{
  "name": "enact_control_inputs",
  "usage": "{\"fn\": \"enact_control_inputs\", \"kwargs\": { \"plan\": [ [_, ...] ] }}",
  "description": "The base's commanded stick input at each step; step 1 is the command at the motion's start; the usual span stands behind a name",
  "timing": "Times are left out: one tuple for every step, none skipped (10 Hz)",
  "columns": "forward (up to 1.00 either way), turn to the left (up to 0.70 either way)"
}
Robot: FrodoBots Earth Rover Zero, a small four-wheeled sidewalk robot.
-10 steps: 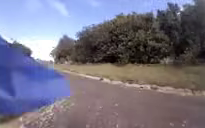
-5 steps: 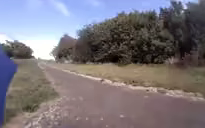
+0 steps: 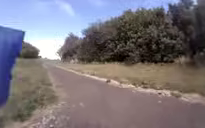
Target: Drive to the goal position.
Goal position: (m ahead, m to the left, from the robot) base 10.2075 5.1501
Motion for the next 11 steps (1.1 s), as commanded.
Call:
{"fn": "enact_control_inputs", "kwargs": {
  "plan": [
    [0.70,0.04],
    [0.70,0.01],
    [0.70,0.04],
    [0.70,0.33],
    [0.70,0.27],
    [0.70,0.01],
    [0.70,0.09],
    [0.70,0.17],
    [0.70,0.25],
    [0.70,0.12],
    [0.70,0.00]
  ]
}}
